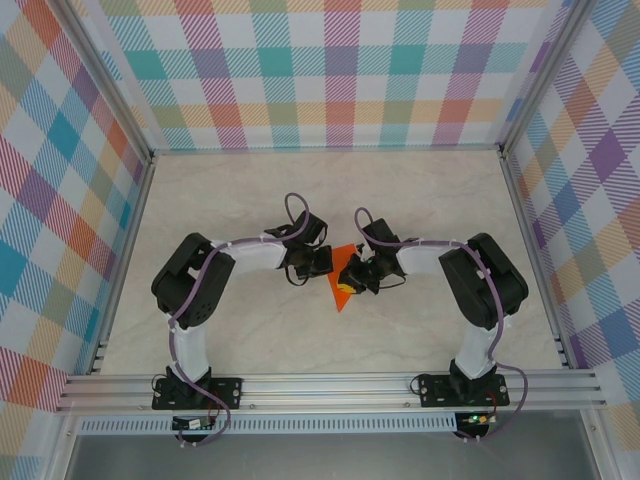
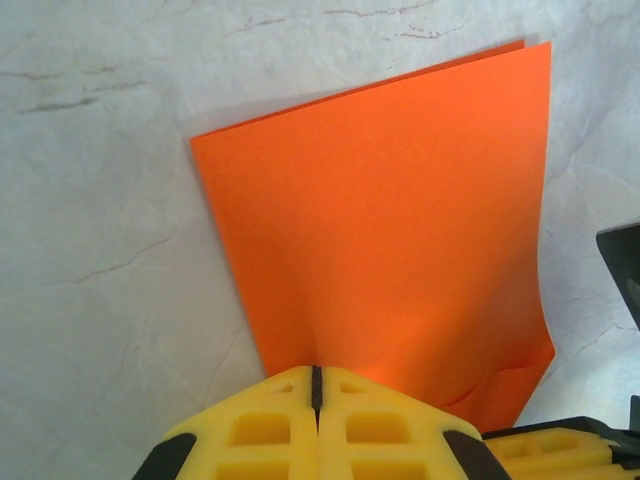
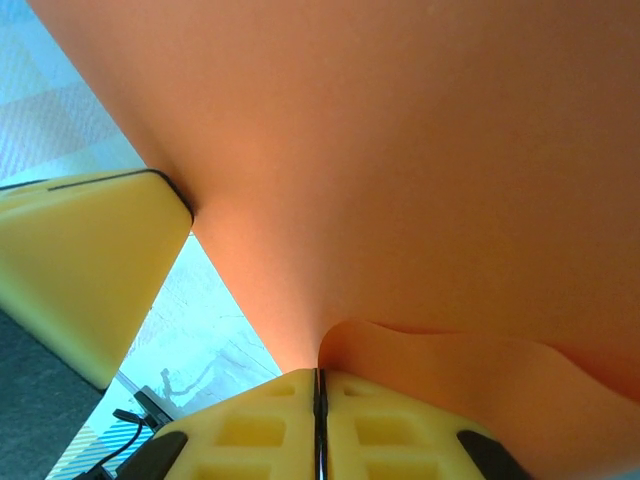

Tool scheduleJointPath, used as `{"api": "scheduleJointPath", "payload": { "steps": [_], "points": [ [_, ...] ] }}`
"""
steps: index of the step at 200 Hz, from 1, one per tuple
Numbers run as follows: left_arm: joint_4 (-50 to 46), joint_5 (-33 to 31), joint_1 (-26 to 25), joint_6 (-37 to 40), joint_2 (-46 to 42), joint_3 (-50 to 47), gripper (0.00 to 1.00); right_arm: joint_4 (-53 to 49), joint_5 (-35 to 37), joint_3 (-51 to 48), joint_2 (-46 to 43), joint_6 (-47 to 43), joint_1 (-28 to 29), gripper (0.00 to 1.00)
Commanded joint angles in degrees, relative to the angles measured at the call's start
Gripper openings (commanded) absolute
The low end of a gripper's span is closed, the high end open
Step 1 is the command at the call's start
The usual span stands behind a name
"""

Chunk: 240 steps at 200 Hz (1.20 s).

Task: Fold a paper plane with a square sheet of paper (pick it up from the middle)
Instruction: Third fold the triangle at the center of the table.

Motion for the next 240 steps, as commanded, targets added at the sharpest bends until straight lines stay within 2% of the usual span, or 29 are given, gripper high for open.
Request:
{"api": "scheduleJointPath", "payload": {
  "steps": [1, 168, 225, 240],
  "points": [
    [-1.9, 1.2, 0.3, 0.6, 2.3, 0.9, 0.01, 0.2, 1.1, -1.3, 0.5, -2.1, 0.2, 0.10],
    [-2.2, 1.7, 0.3, 1.5, 3.4, 1.0, 0.00, 5.5, -0.4, -3.3, -0.6, -2.9, 0.2, 0.10],
    [-2.2, 1.7, 0.3, 1.5, 3.4, 0.9, 0.00, 4.1, 0.3, -2.9, 0.5, -3.4, 0.2, 0.10],
    [-2.5, 1.6, 0.3, 1.5, 3.1, 1.0, 0.00, 2.3, 1.1, -2.5, 1.2, -3.4, 0.2, 0.13]
  ]
}}
